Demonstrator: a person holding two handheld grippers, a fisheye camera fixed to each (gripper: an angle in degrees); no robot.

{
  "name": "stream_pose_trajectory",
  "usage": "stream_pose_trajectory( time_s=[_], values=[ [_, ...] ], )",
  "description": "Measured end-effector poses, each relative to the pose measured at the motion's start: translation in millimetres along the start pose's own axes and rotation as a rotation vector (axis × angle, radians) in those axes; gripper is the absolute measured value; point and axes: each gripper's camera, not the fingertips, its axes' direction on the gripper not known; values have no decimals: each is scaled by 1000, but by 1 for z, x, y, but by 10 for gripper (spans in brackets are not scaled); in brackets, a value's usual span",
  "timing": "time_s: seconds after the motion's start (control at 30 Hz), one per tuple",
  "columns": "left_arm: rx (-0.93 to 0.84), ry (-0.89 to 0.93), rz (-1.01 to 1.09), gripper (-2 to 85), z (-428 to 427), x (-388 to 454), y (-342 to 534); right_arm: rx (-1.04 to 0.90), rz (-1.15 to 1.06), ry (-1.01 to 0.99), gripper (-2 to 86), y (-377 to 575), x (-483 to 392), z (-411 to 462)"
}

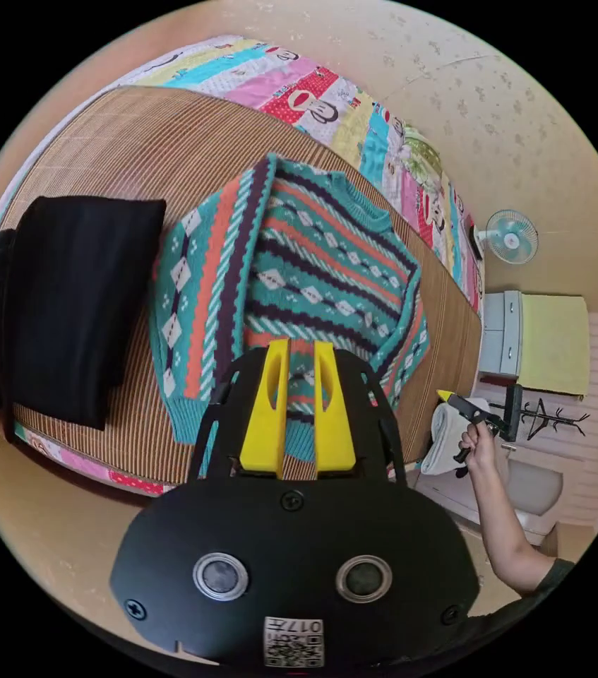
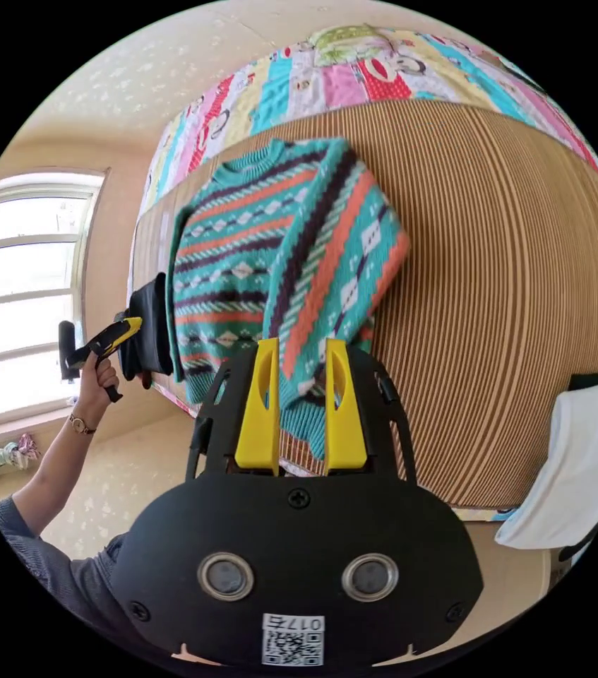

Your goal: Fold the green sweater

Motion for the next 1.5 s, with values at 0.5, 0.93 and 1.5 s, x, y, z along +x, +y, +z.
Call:
stream_pose_trajectory(
  time_s=[0.5, 0.93, 1.5],
  values=[
    [-247, -226, 26, 69, 54, 7, 66, -193, -205, -377, 31, -34, 47, 4],
    [1, -463, 11, 116, -64, 5, 74, 1134, 364, -840, 15, -25, 320, -307],
    [-359, -401, 393, 141, -119, 9, 49, 872, 824, -1144, 3, 160, 252, -38]
  ],
)
